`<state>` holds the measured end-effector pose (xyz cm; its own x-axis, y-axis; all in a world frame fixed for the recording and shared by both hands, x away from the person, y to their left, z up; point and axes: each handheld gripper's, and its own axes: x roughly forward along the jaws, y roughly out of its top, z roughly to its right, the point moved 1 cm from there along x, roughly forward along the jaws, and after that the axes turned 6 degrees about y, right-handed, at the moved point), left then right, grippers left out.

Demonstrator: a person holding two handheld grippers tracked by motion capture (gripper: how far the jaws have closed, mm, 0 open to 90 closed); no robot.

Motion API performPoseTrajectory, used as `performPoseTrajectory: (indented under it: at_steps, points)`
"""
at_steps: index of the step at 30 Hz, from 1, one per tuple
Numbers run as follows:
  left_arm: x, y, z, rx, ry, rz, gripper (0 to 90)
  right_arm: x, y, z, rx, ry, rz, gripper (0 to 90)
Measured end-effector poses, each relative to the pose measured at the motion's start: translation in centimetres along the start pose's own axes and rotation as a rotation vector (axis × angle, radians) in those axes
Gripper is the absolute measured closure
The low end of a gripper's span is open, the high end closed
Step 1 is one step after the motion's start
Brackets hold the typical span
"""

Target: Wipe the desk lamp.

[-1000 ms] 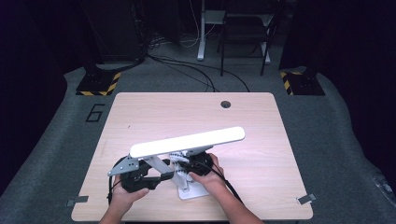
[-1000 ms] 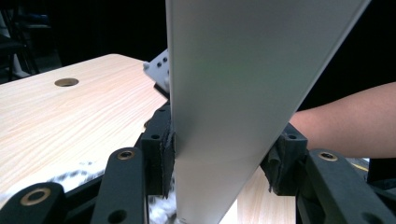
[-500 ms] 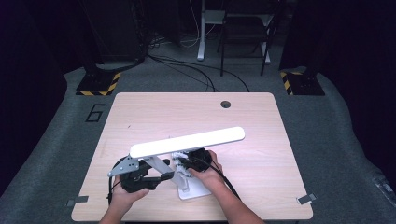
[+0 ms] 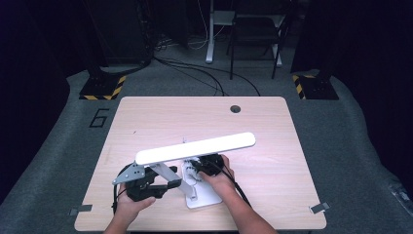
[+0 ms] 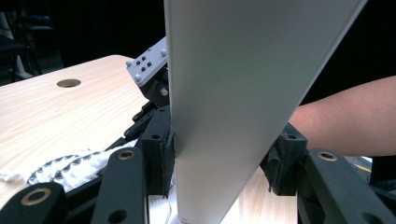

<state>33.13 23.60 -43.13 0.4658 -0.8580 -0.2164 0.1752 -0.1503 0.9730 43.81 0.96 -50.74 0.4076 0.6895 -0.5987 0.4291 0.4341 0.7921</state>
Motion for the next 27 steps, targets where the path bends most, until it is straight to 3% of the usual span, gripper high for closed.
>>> performPoseTrajectory:
  at_steps: [3, 11, 15, 27]
  points:
    - [0.0, 0.0, 0.0, -0.002, -0.001, 0.003, 51.8, 0.1, 0.3, -0.7, -0.007, 0.036, 0.019, 72.8]
    - [0.0, 0.0, 0.0, 0.003, -0.001, -0.001, 51.9, 1.8, 1.0, -2.3, -0.082, 0.091, -0.012, 72.0]
    - [0.0, 0.1, 0.1, 0.008, 0.009, -0.009, 52.0, 2.1, 1.2, -2.3, -0.106, 0.079, -0.027, 72.1]
    - [0.0, 0.0, 0.2, 0.005, 0.012, -0.007, 52.1, 2.0, 1.4, -1.2, -0.037, 0.015, -0.031, 71.8]
